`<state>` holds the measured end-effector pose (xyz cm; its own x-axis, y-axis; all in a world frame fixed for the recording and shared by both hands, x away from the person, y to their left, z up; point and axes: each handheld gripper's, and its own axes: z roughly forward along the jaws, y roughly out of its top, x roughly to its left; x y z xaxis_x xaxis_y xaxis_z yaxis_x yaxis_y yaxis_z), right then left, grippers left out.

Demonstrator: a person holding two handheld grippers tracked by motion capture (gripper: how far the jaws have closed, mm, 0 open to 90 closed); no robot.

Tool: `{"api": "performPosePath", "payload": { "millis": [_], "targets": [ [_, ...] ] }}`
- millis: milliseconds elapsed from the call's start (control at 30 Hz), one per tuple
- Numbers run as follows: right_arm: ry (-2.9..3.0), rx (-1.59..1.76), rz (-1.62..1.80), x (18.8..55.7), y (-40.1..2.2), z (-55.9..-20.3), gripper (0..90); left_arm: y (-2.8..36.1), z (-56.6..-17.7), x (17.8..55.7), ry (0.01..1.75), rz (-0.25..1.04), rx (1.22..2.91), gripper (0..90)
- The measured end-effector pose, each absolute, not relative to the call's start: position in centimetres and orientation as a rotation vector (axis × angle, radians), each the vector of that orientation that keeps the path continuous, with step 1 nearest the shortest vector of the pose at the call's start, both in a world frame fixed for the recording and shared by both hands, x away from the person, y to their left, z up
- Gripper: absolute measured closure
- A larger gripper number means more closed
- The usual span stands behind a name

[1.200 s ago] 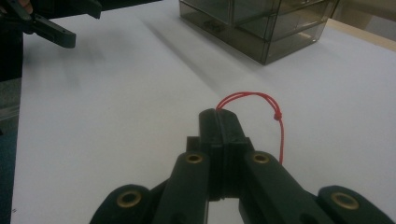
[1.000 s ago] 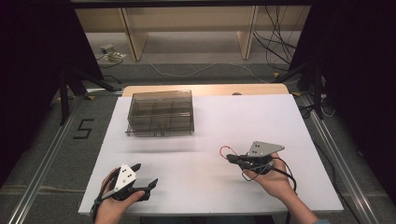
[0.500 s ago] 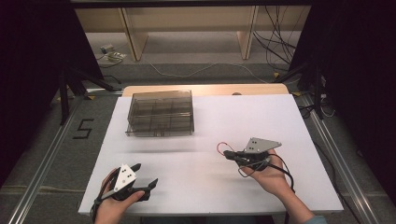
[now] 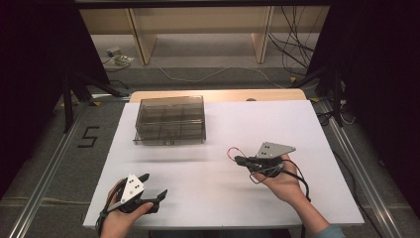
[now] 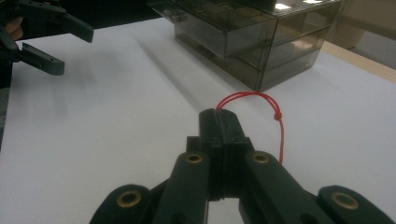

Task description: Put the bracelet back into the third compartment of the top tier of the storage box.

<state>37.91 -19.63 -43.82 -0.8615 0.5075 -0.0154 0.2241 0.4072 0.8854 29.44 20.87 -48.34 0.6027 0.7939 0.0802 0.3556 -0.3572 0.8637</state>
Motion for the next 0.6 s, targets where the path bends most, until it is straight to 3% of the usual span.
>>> {"api": "performPosePath", "payload": {
  "millis": [600],
  "targets": [
    [2.371, 0.634, 1.444, 38.44, -19.15, -43.27, 90.0, 20.84, -48.37, 29.51, 0.916, 0.629, 1.954, 18.2]
  ]
}}
